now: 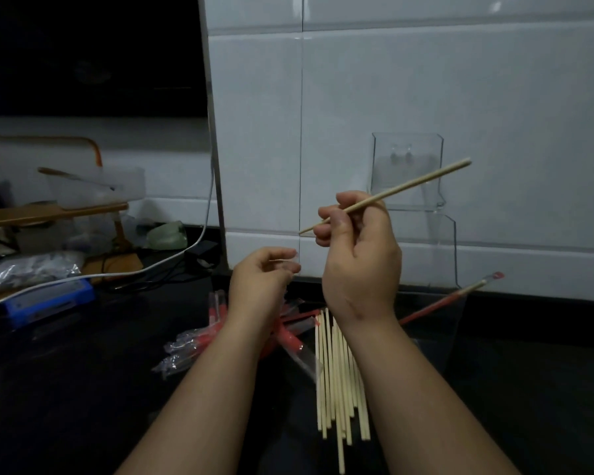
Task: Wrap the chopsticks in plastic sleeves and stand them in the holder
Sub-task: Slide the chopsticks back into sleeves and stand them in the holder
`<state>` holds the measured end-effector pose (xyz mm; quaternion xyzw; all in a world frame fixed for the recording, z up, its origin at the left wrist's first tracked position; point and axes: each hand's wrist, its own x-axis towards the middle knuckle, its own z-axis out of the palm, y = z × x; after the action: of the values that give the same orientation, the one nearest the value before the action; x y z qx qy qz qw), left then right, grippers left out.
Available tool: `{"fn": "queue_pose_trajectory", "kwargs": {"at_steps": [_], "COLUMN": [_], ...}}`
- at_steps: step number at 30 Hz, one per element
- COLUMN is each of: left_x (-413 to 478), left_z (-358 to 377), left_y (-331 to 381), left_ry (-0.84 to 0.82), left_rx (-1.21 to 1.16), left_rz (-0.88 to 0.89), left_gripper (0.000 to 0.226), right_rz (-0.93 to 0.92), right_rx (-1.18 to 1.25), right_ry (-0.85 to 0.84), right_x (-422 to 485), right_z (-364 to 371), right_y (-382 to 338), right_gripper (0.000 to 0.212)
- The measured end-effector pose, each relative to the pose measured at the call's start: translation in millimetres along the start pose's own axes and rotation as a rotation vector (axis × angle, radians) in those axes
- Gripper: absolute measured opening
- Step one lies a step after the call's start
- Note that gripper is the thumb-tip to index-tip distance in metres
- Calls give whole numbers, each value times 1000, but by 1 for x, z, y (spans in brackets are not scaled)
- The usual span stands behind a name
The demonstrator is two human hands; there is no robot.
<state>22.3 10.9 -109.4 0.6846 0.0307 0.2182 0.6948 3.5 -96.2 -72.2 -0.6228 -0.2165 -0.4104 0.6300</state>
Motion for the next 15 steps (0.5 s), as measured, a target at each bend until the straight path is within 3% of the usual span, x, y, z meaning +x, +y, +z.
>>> {"fn": "queue_pose_trajectory", "kwargs": {"at_steps": [3, 7, 15], "left_x": [1, 1, -3], "left_z": [1, 0, -3], "left_y": [-4, 0, 4], "left_ry": [-82, -50, -25], "left_rx": [28, 57, 46], "left_rz": [86, 191, 206], "left_gripper": [29, 19, 16], "right_rz": [-5, -30, -72], "right_rx": [-24, -43, -46], "right_ry": [-15, -29, 7], "right_x": [0, 0, -4], "right_z": [0, -3, -1], "right_y": [-1, -4, -6], "right_gripper": [28, 29, 29]}}
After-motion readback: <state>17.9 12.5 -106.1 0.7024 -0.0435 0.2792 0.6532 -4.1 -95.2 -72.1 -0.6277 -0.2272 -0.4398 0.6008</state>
